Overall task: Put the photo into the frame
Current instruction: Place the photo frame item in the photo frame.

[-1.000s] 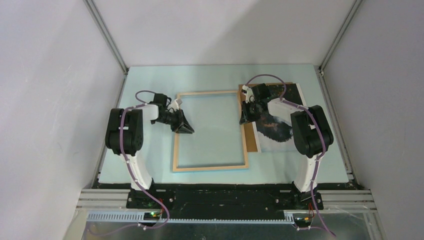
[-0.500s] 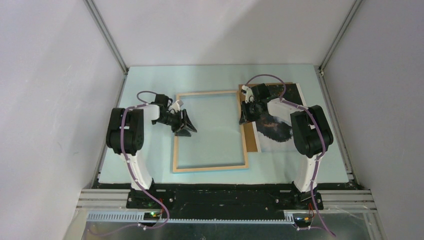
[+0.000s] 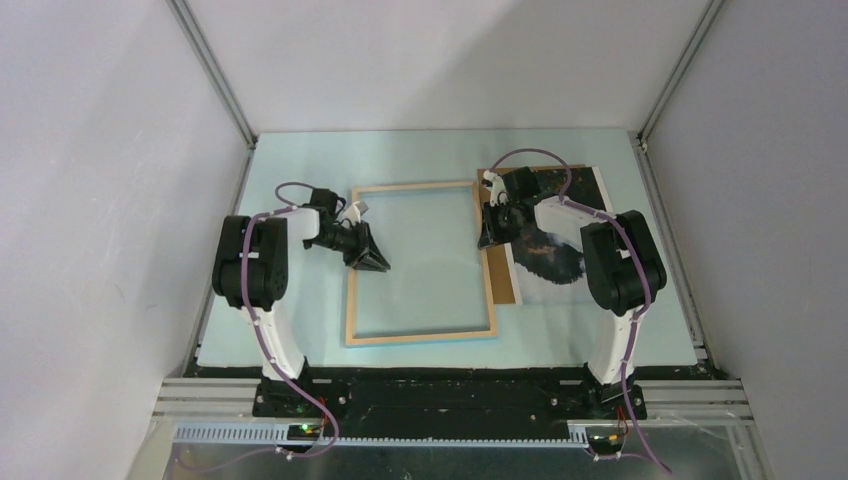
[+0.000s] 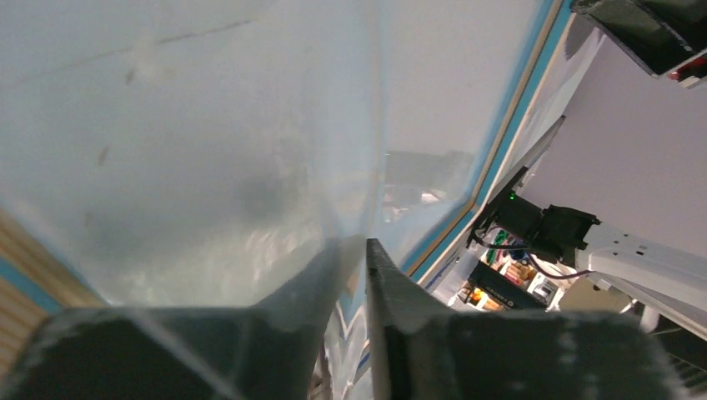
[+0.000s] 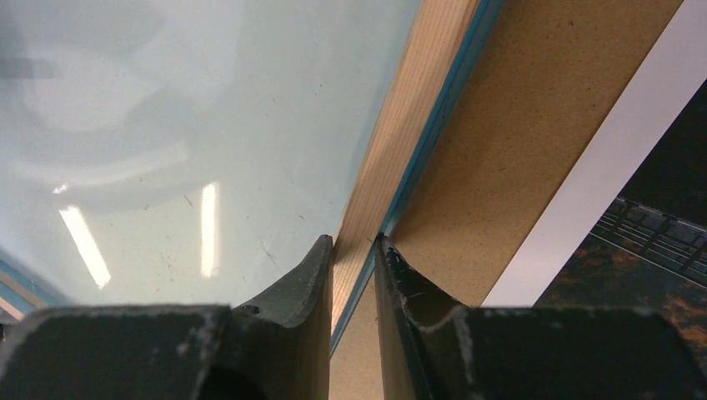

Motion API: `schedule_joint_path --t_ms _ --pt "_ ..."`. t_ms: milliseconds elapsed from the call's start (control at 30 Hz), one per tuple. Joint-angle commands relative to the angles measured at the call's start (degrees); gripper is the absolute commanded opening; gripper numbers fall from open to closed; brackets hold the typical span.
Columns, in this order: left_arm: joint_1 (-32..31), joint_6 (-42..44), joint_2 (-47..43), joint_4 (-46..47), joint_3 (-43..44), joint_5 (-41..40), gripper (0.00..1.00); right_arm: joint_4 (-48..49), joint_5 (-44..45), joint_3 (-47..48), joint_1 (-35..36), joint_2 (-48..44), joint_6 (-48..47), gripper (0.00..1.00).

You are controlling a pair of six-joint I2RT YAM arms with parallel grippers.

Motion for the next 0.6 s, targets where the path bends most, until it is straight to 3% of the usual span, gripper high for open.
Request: schedule_joint_path --t_ms 0,67,133,567 --pt "-0.4 1.5 -2.1 -1.3 2.2 3.0 0.13 0.1 -0.1 1.0 0.6 0.8 -1.9 0.21" --pt "-0.2 1.4 -2.4 -1.4 2.5 3.9 0.03 0.1 -0.1 0.9 0.6 0.8 -1.9 0.21" --pt "0.0 1.2 -2.8 -1.4 2.9 5.1 0.00 0.1 0.0 1.0 0.5 0.8 -2.0 0.22" --pt "0.1 -1.7 -3.7 -2.4 4.8 13.0 0.00 -0.1 0.3 1.0 0.4 0.7 -2.1 0.22"
